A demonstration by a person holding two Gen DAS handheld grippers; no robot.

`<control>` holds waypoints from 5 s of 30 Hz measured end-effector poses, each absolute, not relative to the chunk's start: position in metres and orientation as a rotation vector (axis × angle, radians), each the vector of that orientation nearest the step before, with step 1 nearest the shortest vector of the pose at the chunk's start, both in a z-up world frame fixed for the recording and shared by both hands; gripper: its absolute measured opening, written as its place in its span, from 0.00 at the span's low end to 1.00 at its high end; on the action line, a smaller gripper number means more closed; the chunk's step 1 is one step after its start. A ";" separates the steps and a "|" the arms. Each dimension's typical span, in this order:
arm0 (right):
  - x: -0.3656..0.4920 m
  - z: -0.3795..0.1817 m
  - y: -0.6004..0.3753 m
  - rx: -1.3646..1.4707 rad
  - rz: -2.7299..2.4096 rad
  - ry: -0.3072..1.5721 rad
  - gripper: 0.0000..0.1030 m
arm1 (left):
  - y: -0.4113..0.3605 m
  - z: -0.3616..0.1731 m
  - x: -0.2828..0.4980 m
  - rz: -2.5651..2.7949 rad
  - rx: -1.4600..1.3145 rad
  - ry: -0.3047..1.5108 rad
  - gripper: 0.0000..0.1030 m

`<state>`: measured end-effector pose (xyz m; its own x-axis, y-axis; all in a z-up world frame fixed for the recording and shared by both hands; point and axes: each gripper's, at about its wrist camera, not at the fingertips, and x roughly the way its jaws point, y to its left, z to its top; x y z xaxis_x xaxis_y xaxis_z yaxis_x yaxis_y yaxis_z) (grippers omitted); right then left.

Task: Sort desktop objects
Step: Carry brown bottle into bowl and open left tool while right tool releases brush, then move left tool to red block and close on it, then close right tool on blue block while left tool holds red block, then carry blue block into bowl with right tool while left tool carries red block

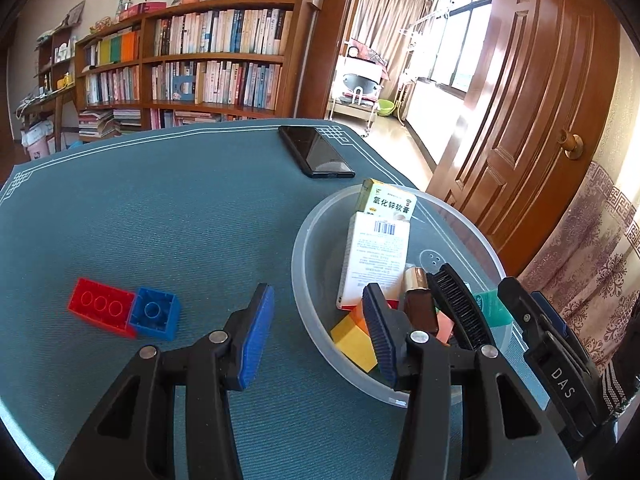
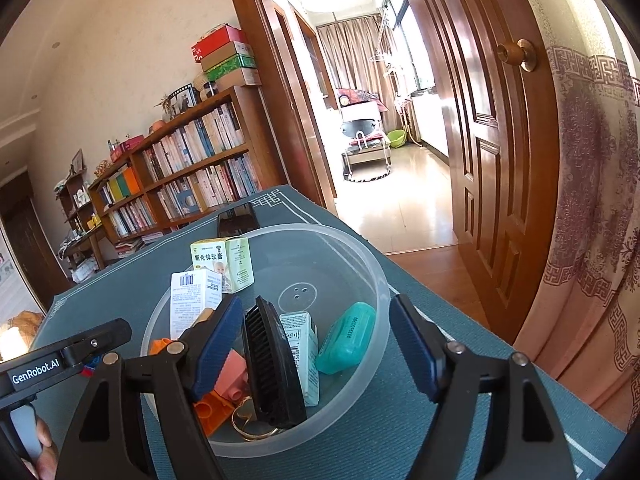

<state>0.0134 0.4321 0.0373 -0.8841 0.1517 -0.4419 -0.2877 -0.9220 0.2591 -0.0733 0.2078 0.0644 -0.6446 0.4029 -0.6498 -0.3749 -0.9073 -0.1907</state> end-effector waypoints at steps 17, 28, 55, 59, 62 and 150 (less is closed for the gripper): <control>0.014 0.038 0.418 -0.602 2.817 0.385 0.78 | 0.111 0.048 -0.092 2.706 -1.112 -0.248 0.48; 0.015 0.042 0.402 -0.591 2.849 0.329 0.79 | 0.077 0.037 -0.106 2.774 -1.166 -0.327 0.49; 0.018 0.033 0.278 -0.789 3.176 0.038 0.83 | 0.077 0.032 -0.143 2.798 -1.224 -0.412 0.67; 0.017 0.030 0.274 -0.810 3.178 0.021 0.83 | 0.077 0.023 -0.144 2.795 -1.296 -0.381 0.69; 0.016 0.028 0.275 -0.817 3.173 0.024 0.83 | 0.073 0.016 -0.142 2.790 -1.308 -0.391 0.69; -0.042 0.050 0.257 -1.019 3.096 0.048 0.46 | 0.058 0.046 -0.082 2.942 -0.993 -0.229 0.24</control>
